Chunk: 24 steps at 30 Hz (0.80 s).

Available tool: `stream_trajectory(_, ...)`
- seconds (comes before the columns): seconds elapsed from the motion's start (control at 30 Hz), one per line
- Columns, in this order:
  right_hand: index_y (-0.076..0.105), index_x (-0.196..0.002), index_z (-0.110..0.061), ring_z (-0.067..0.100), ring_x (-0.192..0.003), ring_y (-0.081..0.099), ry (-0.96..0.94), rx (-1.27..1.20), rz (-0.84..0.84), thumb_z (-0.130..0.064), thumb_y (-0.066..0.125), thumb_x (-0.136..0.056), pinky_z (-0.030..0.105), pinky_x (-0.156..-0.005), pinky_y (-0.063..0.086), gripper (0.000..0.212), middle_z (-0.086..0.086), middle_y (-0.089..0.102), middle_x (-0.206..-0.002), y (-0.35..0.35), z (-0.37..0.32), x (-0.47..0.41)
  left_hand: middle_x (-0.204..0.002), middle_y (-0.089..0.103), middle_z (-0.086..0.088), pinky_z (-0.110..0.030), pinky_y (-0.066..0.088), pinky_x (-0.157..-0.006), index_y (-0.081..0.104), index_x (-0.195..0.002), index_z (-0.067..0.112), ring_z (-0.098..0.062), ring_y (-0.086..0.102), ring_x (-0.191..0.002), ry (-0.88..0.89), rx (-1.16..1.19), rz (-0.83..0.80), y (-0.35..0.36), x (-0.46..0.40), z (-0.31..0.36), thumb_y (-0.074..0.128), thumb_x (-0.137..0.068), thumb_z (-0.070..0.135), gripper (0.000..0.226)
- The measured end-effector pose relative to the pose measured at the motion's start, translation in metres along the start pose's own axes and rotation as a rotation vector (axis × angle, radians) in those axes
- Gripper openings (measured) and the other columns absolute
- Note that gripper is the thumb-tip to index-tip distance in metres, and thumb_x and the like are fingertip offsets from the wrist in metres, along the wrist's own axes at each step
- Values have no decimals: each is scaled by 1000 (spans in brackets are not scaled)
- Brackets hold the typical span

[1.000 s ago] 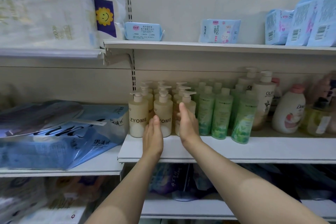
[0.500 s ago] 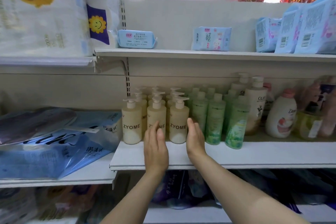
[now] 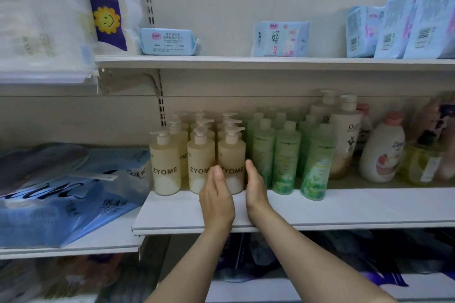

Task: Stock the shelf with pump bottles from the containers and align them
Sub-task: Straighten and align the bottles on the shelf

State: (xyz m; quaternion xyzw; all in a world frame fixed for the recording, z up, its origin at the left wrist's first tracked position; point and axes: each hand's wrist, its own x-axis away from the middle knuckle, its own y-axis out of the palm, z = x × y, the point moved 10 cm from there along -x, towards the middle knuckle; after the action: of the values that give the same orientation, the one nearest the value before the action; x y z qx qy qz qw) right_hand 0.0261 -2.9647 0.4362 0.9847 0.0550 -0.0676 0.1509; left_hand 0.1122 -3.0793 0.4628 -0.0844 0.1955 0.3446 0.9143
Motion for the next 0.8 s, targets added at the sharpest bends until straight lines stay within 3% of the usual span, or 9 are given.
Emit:
stream_trajectory(0.1,61,-134,-19,15,-121,61,12,-45,-27,-42,45,-103,43,-112,43,41,0,67,-130,3,1,-3,-111,47,16,-2,24,-80,61,-126,8,23,33,-90,22,-19,28,0,1,-2,25,-105,43,55)
stream_trajectory(0.27,63,-131,-20,17,-119,62,12,-41,-51,-37,44,-104,43,-110,45,37,4,67,-129,6,-4,-12,-115,49,19,-12,27,-92,60,-132,16,20,36,-99,18,-39,22,-1,0,-5,24,-104,46,54)
stream_trajectory(0.4,71,-100,-31,13,-109,66,39,12,-61,-37,47,-102,40,-105,49,25,-2,73,-116,7,3,-22,-123,53,18,-19,31,-100,58,-136,19,5,45,-115,17,-26,16,1,-1,-7,24,-103,50,56)
stream_trajectory(0.53,69,-111,-29,15,-112,67,39,9,-87,-41,48,-102,37,-102,51,25,-3,74,-116,9,7,-27,-115,60,16,-21,35,-94,64,-125,22,-3,52,-110,37,-26,23,0,-2,0,22,-96,57,62)
stream_trajectory(0.63,68,-112,-29,14,-109,67,28,25,-83,-45,49,-100,33,-97,53,28,-3,74,-115,8,8,-27,-122,63,9,-22,36,-96,65,-126,20,-7,54,-113,40,-50,20,0,-3,-1,21,-96,56,63)
stream_trajectory(0.8,70,-118,-25,14,-108,68,45,51,-73,-63,54,-80,39,-101,52,56,-5,75,-112,7,8,-23,-122,67,4,-30,44,-98,67,-122,19,-10,57,-112,44,-37,16,1,0,-2,22,-96,58,65)
